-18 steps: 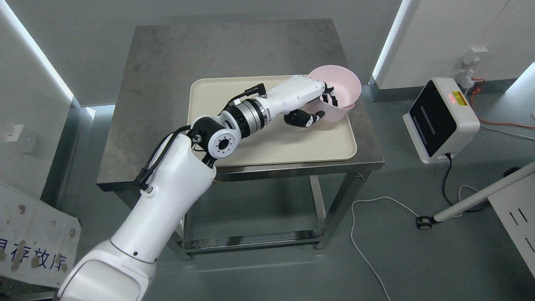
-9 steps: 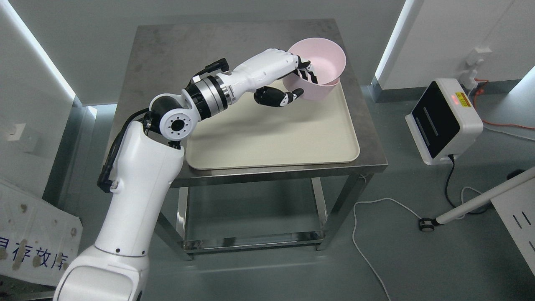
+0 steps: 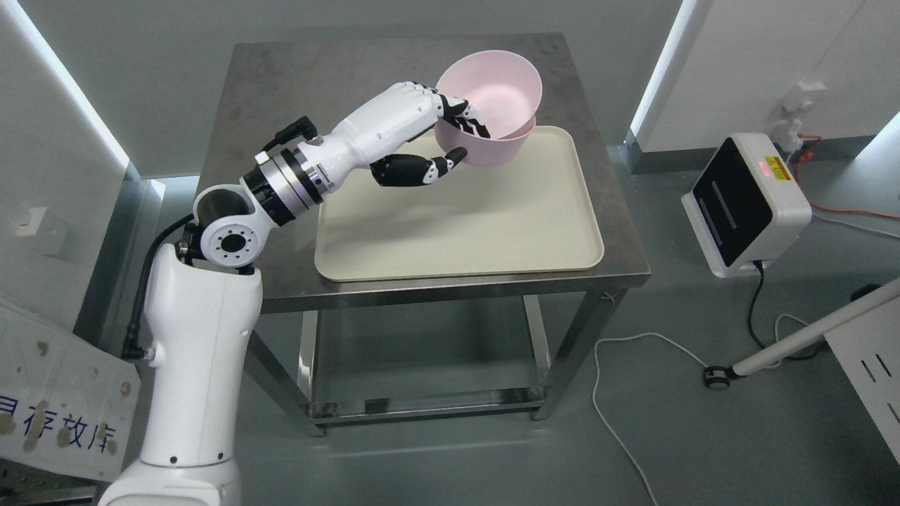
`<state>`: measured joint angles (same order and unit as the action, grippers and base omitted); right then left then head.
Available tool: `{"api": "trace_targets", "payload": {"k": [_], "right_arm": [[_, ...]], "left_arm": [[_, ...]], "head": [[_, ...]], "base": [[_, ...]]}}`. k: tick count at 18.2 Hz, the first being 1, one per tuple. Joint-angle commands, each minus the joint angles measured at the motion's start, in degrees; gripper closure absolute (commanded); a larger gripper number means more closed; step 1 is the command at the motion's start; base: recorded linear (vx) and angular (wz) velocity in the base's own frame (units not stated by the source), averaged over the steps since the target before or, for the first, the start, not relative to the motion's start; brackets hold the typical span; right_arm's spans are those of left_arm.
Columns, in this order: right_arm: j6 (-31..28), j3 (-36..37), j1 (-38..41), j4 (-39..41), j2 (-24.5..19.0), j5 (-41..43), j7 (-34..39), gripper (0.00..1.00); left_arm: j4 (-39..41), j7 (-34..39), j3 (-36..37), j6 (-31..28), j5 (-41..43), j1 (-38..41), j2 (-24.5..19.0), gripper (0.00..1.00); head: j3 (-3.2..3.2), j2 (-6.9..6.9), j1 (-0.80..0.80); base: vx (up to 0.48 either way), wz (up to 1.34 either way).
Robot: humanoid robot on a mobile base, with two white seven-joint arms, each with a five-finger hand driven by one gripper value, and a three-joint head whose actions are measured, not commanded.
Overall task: Stack pink IKEA bowls on left shelf middle
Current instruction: 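Hold the bowl stack in the left hand while turning toward the blue bins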
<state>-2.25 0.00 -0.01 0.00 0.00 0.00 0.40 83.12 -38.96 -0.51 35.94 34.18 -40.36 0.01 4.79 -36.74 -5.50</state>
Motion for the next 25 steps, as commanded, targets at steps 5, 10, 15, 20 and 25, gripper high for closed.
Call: {"api": "trace_targets", "payload": {"k": [5, 10, 15, 20, 25], "right_arm": [[0.3, 0.6, 1.7, 1.9, 1.0, 0.0, 0.0, 0.00], [0.3, 0.6, 1.7, 1.9, 1.0, 0.0, 0.0, 0.00], [0.3, 0.6, 1.7, 1.9, 1.0, 0.0, 0.0, 0.00], [0.2, 0.7, 1.7, 1.9, 1.0, 0.0, 0.0, 0.00], [0.2, 0.7, 1.7, 1.9, 1.0, 0.0, 0.0, 0.00]], "left_arm": [[6.1, -2.3, -7.0, 2.8, -0.8, 2.0, -1.0, 0.99], [6.3, -2.9, -7.6, 4.7, -0.8, 4.7, -1.0, 0.99], [6.6, -3.0, -9.3, 6.3, -0.8, 6.3, -1.0, 0.99], [7.0, -3.1, -9.8, 7.4, -3.0, 7.0, -1.0, 0.99], [7.0, -3.1, -9.7, 9.1, -4.8, 9.0, -1.0, 0.98]], "head": [[0.00, 0.00, 0.00], [0.00, 0.00, 0.00], [0.00, 0.00, 0.00], [0.00, 0.00, 0.00], [0.00, 0.00, 0.00]], "base": [[-0.033, 0.00], [-0.127, 0.02], [-0.194, 0.07], [-0.186, 0.11], [-0.219, 0.21]]}}
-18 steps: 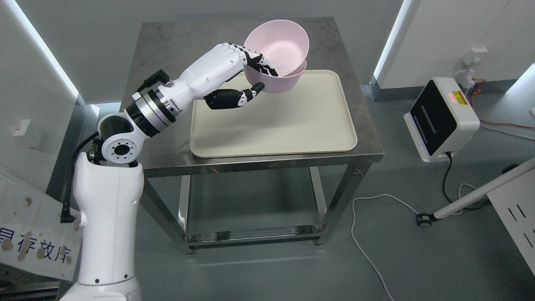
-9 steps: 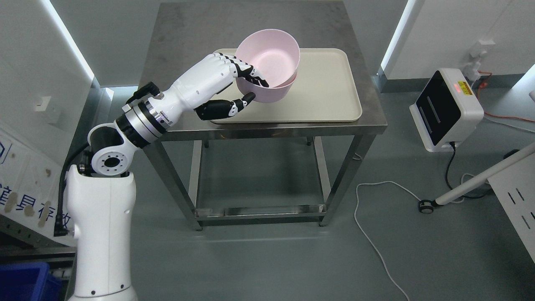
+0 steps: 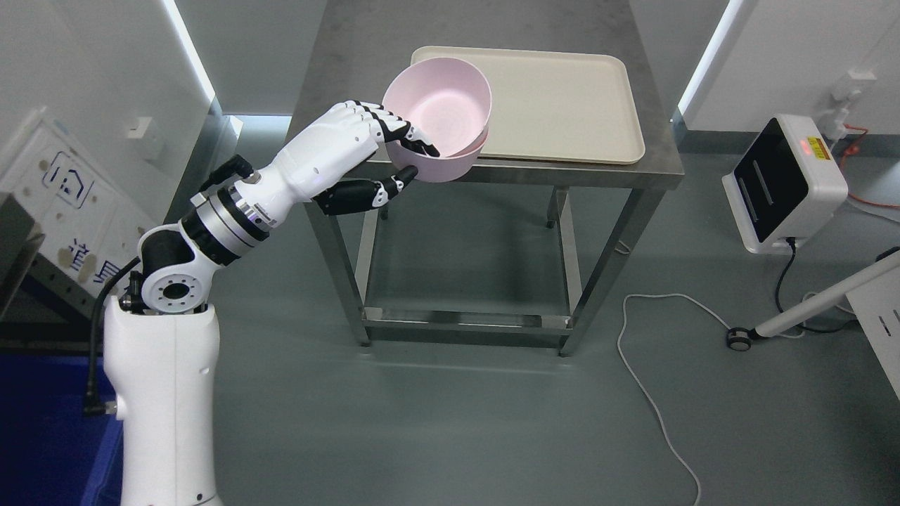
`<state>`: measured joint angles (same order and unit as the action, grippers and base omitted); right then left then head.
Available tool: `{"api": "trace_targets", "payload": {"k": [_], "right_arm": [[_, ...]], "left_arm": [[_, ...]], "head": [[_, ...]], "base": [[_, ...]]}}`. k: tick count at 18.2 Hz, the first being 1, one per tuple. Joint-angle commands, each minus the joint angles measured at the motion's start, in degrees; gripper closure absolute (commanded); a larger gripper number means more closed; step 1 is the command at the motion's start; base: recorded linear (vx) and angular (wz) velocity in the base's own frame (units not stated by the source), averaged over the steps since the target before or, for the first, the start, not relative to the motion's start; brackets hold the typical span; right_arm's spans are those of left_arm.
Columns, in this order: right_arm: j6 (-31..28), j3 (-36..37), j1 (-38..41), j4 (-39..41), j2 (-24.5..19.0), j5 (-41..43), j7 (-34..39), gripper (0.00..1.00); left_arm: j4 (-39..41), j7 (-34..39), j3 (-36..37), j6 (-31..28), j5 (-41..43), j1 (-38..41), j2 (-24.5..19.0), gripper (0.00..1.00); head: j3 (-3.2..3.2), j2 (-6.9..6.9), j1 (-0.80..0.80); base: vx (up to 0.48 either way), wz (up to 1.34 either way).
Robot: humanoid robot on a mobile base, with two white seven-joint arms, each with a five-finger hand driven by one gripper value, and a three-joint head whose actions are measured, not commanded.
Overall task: Stack pink IKEA bowls on left shelf middle
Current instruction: 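Hold the bowl stack in the left hand while turning toward the blue bins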
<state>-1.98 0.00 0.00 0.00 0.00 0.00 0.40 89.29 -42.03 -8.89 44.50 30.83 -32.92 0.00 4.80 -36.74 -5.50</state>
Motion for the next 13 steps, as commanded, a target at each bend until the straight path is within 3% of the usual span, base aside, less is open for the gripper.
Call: {"api": "trace_targets", "payload": {"k": [1, 13], "right_arm": [[0.0, 0.6, 1.7, 1.9, 1.0, 0.0, 0.0, 0.00], [0.0, 0.6, 1.7, 1.9, 1.0, 0.0, 0.0, 0.00]], "left_arm": [[0.8, -0.1, -1.2, 0.5, -1.8, 1.5, -1.0, 0.98], [0.8, -0.2, 0.1, 0.5, -1.8, 1.7, -1.0, 0.98]], "head": [[0.00, 0.00, 0.00], [0.00, 0.00, 0.00]], "base": [[-0.218, 0.25], [-0.277, 0.33]]}}
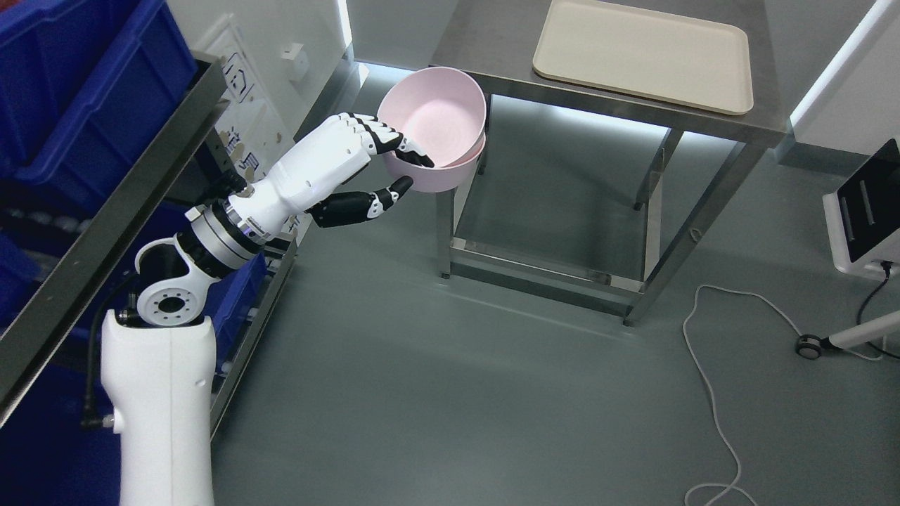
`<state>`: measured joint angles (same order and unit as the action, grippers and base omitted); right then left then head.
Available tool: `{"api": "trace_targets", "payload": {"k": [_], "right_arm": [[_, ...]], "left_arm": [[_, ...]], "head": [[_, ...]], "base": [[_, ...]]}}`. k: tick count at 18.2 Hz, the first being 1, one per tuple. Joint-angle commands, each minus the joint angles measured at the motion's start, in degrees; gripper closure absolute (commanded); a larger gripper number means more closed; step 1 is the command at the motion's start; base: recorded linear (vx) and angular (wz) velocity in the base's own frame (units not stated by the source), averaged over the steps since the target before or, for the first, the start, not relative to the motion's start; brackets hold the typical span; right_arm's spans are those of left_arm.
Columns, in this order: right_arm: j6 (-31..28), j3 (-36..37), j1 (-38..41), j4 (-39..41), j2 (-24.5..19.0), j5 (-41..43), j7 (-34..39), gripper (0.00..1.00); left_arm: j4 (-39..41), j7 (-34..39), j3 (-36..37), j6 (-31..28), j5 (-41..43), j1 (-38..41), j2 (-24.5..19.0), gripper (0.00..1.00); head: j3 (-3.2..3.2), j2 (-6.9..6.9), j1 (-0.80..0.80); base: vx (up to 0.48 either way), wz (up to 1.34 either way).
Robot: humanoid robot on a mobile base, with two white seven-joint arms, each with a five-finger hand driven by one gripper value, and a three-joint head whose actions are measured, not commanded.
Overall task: Stack pink IKEA bowls on left shelf middle
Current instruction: 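Hold the bowl stack in the left hand while turning toward the blue bins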
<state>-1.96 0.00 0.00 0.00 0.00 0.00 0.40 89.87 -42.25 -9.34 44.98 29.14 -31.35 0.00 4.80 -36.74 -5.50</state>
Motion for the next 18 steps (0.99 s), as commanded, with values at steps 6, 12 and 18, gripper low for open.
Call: {"api": "trace_targets", "payload": {"k": [6, 12, 18], "right_arm": [[-0.1, 0.6, 1.7, 1.9, 1.0, 0.0, 0.0, 0.00], [-0.1, 0.6, 1.7, 1.9, 1.0, 0.0, 0.0, 0.00], [-0.1, 0.6, 1.7, 1.9, 1.0, 0.0, 0.0, 0.00]], "left_arm": [[0.1, 0.0, 0.5, 0.0, -0.1, -0.3, -1.0, 0.97], [0.1, 0.1, 0.5, 0.0, -0.1, -0.4, -1.0, 0.97], [0.1, 0.2, 0.5, 0.0, -0.1, -4.4, -1.0, 0.97]], "head": [[0.00, 0.00, 0.00], [0.00, 0.00, 0.00], [0.00, 0.00, 0.00]], "base": [[-0.332, 0.28], [-0.322, 0.49], [-0.312, 1.03]]}}
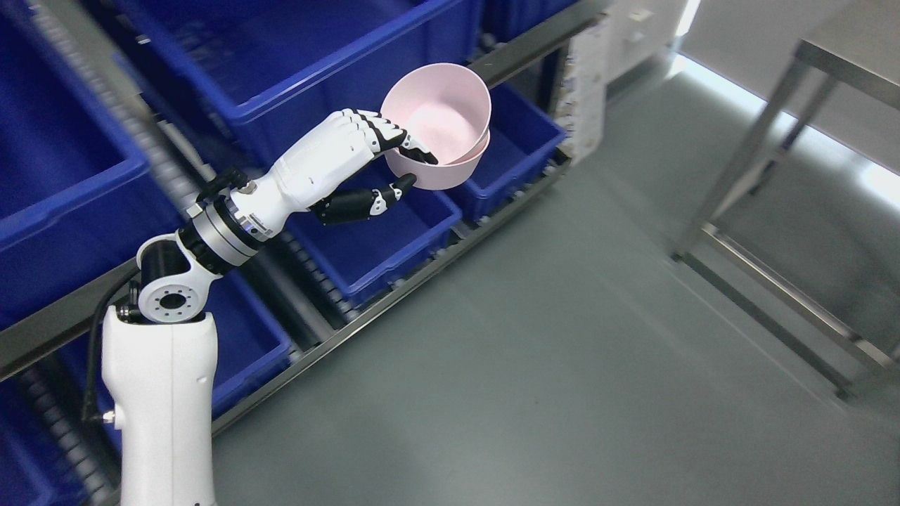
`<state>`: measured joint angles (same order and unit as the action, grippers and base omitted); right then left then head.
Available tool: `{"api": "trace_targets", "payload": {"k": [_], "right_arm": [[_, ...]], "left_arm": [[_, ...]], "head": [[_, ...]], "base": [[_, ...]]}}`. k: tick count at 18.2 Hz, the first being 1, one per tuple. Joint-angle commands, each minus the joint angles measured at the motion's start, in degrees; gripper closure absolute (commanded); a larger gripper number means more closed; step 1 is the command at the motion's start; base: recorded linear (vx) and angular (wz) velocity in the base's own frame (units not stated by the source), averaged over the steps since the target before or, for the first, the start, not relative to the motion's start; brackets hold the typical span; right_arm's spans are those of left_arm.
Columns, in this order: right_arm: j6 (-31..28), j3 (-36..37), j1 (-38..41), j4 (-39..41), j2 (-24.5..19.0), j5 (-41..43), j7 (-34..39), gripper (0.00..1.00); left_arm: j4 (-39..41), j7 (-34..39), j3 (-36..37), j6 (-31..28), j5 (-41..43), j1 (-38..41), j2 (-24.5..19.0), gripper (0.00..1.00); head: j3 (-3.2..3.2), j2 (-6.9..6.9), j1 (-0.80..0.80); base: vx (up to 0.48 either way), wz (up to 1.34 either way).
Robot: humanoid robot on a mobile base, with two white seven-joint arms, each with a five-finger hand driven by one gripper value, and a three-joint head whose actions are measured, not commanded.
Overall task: Stack pink IKEA bowls on left shelf middle
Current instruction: 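Hold the bowl stack in the left hand while turning toward the blue bins, then lower the bowl stack into the blue bin and open the left hand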
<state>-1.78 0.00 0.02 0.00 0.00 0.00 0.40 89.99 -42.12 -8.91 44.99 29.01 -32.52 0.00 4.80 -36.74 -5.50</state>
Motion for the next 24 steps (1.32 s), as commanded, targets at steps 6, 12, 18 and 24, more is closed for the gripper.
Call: {"api": "trace_targets", "payload": {"k": [6, 12, 18, 24], "right_arm": [[-0.2, 0.6, 1.7, 1.9, 1.0, 0.0, 0.0, 0.00], [-0.2, 0.7, 1.7, 1.9, 1.0, 0.0, 0.0, 0.00], [-0.2, 0.6, 1.7, 1.9, 1.0, 0.0, 0.0, 0.00], [-0.1, 0.6, 1.7, 1.9, 1.0, 0.0, 0.0, 0.00]], "left_arm": [[-0.2, 0.4, 3.0, -2.4, 0.3, -11.6, -1.0, 0.97], [-0.8, 0.4, 4.7, -6.1, 0.4, -16.7, -1.0, 0.97], [-7.1, 0.5, 7.5, -9.1, 1.0, -23.8, -1.0, 0.97], [-14.1, 0.6, 6.5, -9.4, 1.6, -27.2, -1.0, 0.97]], "head": [[0.00, 0.00, 0.00], [0.00, 0.00, 0.00], [0.00, 0.01, 0.00], [0.00, 0.01, 0.00]], "base": [[-0.206, 1.18], [-0.054, 0.72], [0.046, 0.12], [0.058, 0.08]]}}
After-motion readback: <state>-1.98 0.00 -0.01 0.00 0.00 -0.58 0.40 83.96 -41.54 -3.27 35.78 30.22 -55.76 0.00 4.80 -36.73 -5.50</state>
